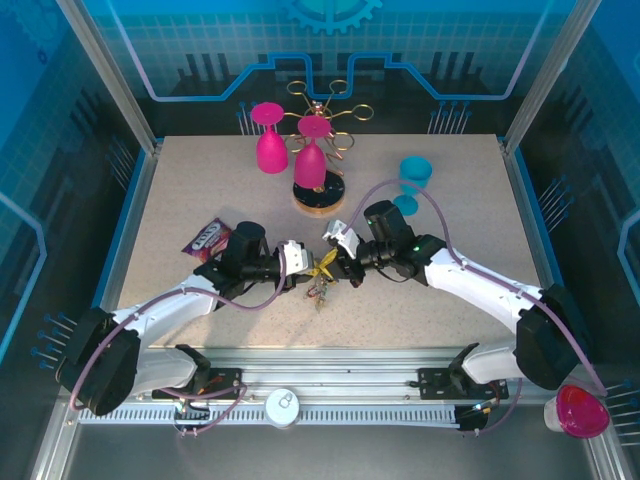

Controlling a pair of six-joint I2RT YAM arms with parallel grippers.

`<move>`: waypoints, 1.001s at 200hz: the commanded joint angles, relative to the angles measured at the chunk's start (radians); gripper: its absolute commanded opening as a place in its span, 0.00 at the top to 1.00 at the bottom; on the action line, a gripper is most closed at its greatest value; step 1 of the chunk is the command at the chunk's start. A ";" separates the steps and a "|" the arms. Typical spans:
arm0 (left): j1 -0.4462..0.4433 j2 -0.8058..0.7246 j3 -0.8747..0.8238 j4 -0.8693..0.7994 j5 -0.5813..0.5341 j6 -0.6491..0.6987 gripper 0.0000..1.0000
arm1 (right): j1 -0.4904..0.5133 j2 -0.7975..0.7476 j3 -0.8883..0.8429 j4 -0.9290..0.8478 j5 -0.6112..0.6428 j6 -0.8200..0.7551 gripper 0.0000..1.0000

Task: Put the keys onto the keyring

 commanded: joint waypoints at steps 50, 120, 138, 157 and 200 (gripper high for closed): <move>-0.008 -0.010 -0.022 0.090 0.009 -0.038 1.00 | 0.015 0.021 0.038 -0.016 0.167 0.055 1.00; -0.009 -0.017 -0.041 0.139 0.007 -0.043 1.00 | 0.015 0.039 0.064 -0.002 0.247 0.137 1.00; -0.009 -0.017 -0.041 0.137 0.012 -0.035 1.00 | 0.015 0.040 0.065 0.001 0.267 0.150 1.00; -0.010 -0.018 -0.044 0.134 0.011 -0.021 1.00 | 0.015 0.040 0.066 0.003 0.280 0.165 1.00; -0.033 -0.031 -0.061 0.140 -0.041 0.040 1.00 | 0.013 0.045 0.068 0.018 0.274 0.205 1.00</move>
